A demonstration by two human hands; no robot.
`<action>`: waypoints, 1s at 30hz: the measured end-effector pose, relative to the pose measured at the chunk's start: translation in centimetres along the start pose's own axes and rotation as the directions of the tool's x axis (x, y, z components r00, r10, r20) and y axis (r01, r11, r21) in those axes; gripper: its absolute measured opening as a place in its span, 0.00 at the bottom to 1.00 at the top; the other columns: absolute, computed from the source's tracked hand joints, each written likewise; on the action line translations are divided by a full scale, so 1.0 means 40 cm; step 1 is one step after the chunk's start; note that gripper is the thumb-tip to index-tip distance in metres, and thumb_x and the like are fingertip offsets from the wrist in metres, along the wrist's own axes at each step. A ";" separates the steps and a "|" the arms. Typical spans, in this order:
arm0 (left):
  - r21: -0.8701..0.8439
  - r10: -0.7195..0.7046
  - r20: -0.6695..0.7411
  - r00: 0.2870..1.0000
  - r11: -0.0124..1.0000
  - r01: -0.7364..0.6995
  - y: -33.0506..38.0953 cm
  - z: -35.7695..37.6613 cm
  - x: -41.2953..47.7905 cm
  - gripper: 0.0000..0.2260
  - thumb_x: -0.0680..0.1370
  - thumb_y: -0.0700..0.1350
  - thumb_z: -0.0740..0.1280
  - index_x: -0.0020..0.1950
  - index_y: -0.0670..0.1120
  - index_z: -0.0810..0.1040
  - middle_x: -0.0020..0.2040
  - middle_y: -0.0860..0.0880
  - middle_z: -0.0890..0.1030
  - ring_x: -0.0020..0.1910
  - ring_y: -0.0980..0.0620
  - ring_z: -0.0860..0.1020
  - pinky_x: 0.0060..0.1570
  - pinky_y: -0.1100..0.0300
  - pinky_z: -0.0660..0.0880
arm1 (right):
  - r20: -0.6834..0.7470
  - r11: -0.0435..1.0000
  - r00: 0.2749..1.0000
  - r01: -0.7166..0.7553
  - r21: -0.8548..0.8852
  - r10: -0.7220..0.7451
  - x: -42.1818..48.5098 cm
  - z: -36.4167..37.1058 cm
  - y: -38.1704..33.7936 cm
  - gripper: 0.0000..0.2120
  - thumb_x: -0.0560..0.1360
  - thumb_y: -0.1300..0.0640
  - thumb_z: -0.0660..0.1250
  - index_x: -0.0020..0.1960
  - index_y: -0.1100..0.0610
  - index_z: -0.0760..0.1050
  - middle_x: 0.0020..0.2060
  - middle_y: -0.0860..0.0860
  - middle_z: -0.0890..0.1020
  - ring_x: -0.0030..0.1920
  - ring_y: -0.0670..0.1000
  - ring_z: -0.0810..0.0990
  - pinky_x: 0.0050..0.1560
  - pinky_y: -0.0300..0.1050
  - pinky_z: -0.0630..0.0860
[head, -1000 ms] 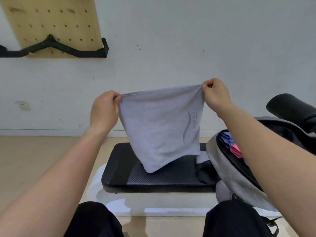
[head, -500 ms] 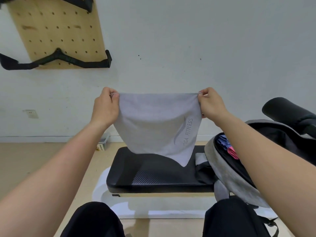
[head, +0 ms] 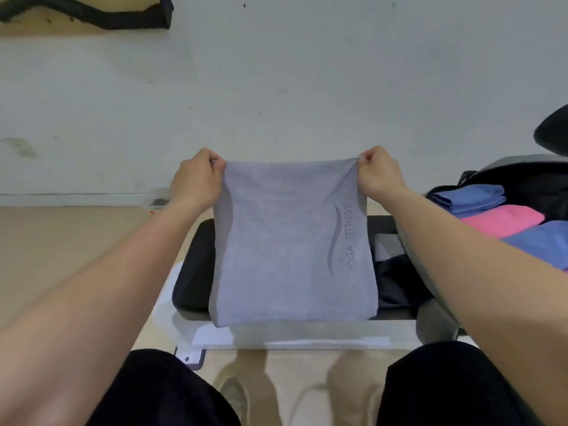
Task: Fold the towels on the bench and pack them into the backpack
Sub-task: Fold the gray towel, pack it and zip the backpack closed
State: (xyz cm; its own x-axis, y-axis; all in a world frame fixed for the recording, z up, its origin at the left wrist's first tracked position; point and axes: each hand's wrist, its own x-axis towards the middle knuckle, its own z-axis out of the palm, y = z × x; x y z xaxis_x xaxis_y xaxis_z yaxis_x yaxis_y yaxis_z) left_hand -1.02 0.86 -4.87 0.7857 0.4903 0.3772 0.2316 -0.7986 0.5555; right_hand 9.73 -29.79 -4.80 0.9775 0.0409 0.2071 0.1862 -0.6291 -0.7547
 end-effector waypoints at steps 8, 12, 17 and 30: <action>-0.079 -0.048 -0.029 0.998 0.996 0.045 -0.028 0.103 0.086 0.07 0.80 0.50 0.62 0.49 0.50 0.78 0.46 0.50 0.82 0.45 0.46 0.80 0.47 0.55 0.74 | -0.082 0.993 0.996 -0.024 0.115 0.034 0.089 0.075 0.042 0.09 0.80 0.57 0.57 0.57 0.56 0.73 0.53 0.55 0.79 0.50 0.57 0.79 0.51 0.51 0.78; -0.313 -0.094 0.047 0.994 0.944 0.104 -0.034 0.101 0.046 0.07 0.81 0.45 0.62 0.48 0.45 0.78 0.42 0.47 0.83 0.31 0.50 0.84 0.42 0.51 0.82 | 0.033 0.933 0.991 -0.131 0.334 0.127 0.055 0.075 0.052 0.07 0.79 0.61 0.58 0.54 0.59 0.73 0.45 0.56 0.78 0.33 0.54 0.82 0.36 0.48 0.81; -0.493 -0.109 0.117 0.987 0.856 0.153 -0.057 0.056 -0.066 0.07 0.82 0.42 0.62 0.48 0.42 0.77 0.47 0.43 0.82 0.41 0.49 0.86 0.42 0.58 0.83 | 0.138 0.804 0.975 -0.222 0.552 0.174 -0.046 0.037 0.067 0.07 0.77 0.64 0.59 0.43 0.61 0.75 0.38 0.59 0.79 0.34 0.57 0.83 0.43 0.51 0.83; -0.335 -0.194 0.207 0.959 0.907 0.256 -0.086 0.025 -0.272 0.03 0.72 0.43 0.75 0.43 0.48 0.82 0.39 0.50 0.83 0.41 0.53 0.82 0.44 0.57 0.81 | 0.169 0.997 0.986 -0.009 0.075 -0.004 -0.256 0.016 0.162 0.18 0.72 0.66 0.65 0.60 0.53 0.75 0.42 0.49 0.83 0.45 0.49 0.82 0.43 0.42 0.80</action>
State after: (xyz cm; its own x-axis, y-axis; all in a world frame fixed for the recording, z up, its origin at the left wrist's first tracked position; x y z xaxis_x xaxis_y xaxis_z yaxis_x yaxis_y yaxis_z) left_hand -9.79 -2.08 -11.62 0.8274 0.5525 0.1003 0.2190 -0.4819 0.8484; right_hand 1.00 -33.78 -12.21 0.9795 0.1739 0.1018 0.1844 -0.5698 -0.8008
